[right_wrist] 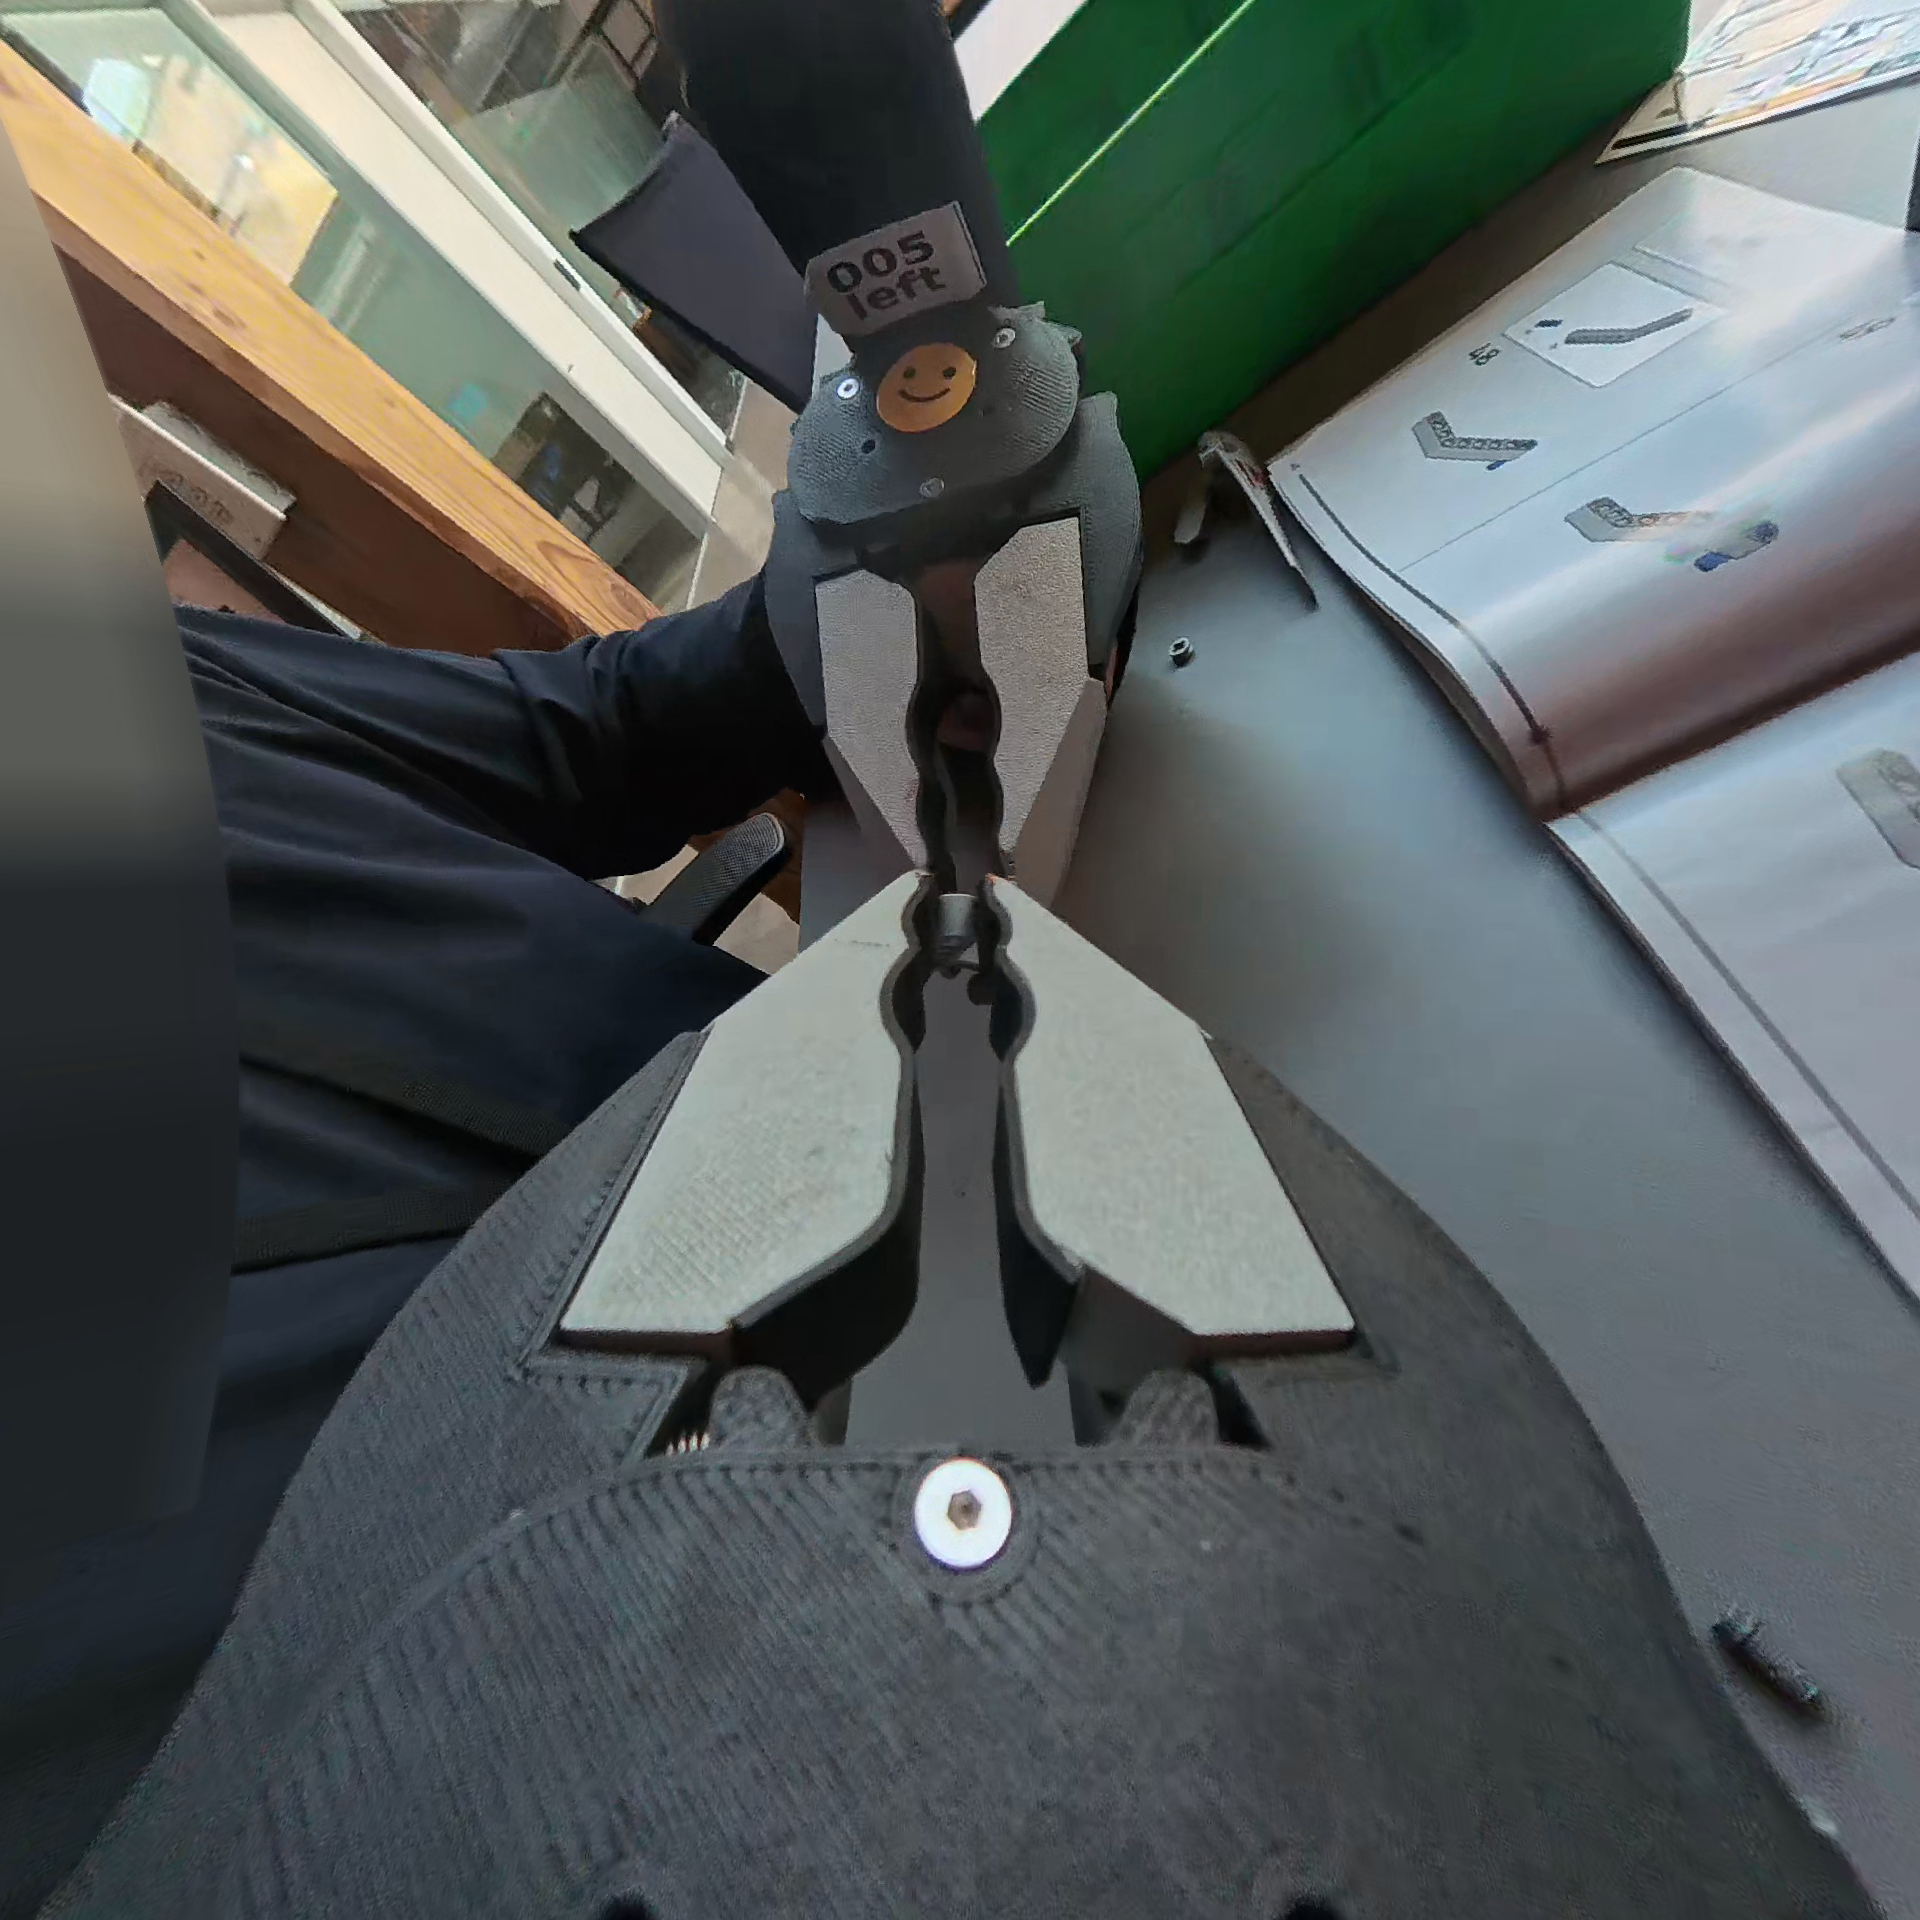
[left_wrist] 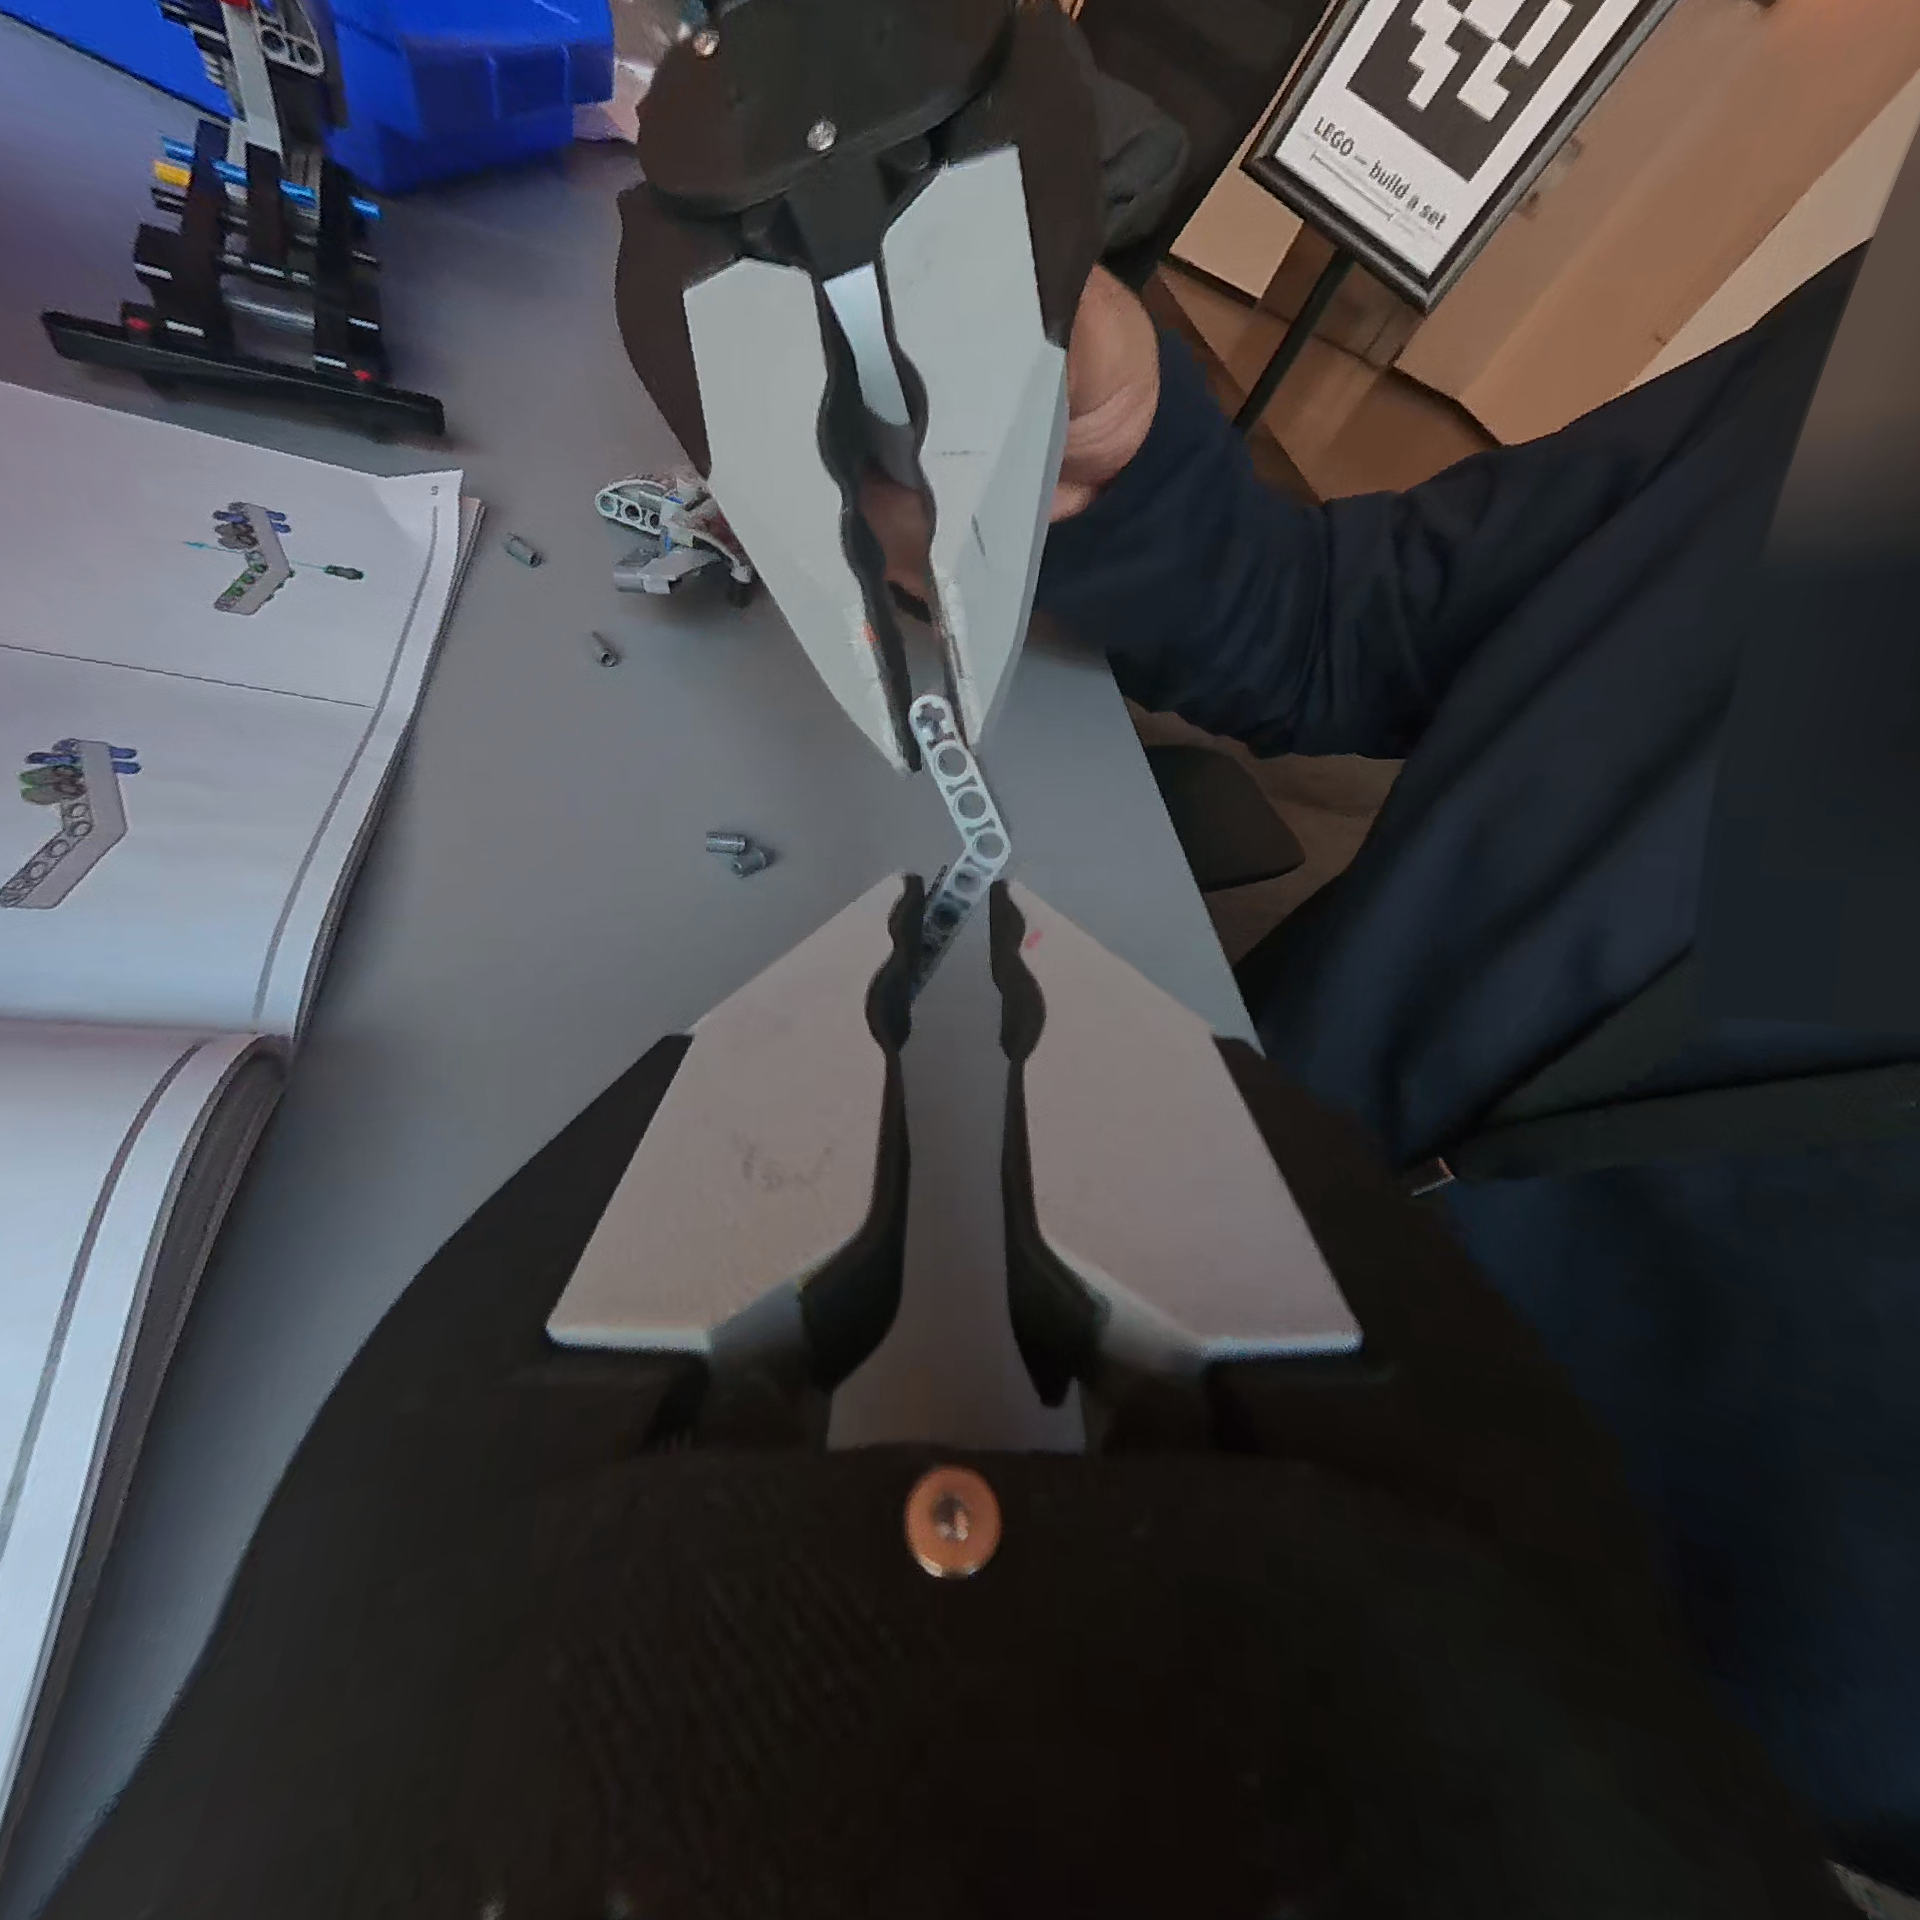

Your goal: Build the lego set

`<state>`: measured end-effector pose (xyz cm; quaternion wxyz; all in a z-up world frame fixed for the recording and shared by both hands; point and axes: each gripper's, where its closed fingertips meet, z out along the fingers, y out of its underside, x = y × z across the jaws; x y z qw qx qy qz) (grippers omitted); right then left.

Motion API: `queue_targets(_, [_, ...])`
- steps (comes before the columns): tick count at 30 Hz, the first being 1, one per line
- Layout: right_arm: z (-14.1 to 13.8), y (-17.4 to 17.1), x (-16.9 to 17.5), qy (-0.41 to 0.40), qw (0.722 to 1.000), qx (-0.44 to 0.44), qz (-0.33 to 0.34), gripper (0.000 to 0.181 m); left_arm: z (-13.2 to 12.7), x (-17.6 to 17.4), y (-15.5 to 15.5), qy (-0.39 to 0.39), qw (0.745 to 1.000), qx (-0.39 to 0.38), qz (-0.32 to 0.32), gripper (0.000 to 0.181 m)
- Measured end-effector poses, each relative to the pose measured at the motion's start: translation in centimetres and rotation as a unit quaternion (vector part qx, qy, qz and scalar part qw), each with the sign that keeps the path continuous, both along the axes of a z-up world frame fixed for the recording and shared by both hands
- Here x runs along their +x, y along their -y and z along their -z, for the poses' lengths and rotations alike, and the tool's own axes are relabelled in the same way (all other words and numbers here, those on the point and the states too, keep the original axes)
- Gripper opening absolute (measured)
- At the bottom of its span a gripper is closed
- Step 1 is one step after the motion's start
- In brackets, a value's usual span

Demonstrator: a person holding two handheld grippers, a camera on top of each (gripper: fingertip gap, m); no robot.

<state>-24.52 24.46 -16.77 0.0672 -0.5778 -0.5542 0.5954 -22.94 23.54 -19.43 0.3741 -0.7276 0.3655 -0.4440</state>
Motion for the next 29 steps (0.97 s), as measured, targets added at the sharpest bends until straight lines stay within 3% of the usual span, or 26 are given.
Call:
queue_targets(7, [0.0,-0.2,-0.2,0.023,1.000,0.015,-0.003,0.004,1.0,-0.2,-0.2,-0.050,0.998,0.027,-0.008,0.010])
queue_targets(20, [0.0,-0.3,-0.3,0.020,1.000,0.006,-0.002,0.004,0.4,0.0,-0.2,-0.029,0.999,0.031,-0.007,0.006])
queue_targets(23, [-0.1,-0.9,-0.1,0.008,0.999,0.036,0.010,0.006,-0.1,0.1,0.0,-0.013,0.999,0.034,-0.006,0.004])
queue_targets(25, [0.6,-1.7,0.6,0.023,0.996,0.079,0.030,0.016,0.1,-0.3,-0.3,-0.013,1.000,0.023,-0.016,0.004])
queue_targets(29, [4.6,-2.7,2.8,0.109,0.979,0.158,0.070,0.015,-0.3,-1.1,-1.0,0.016,0.999,-0.003,-0.046,0.004])
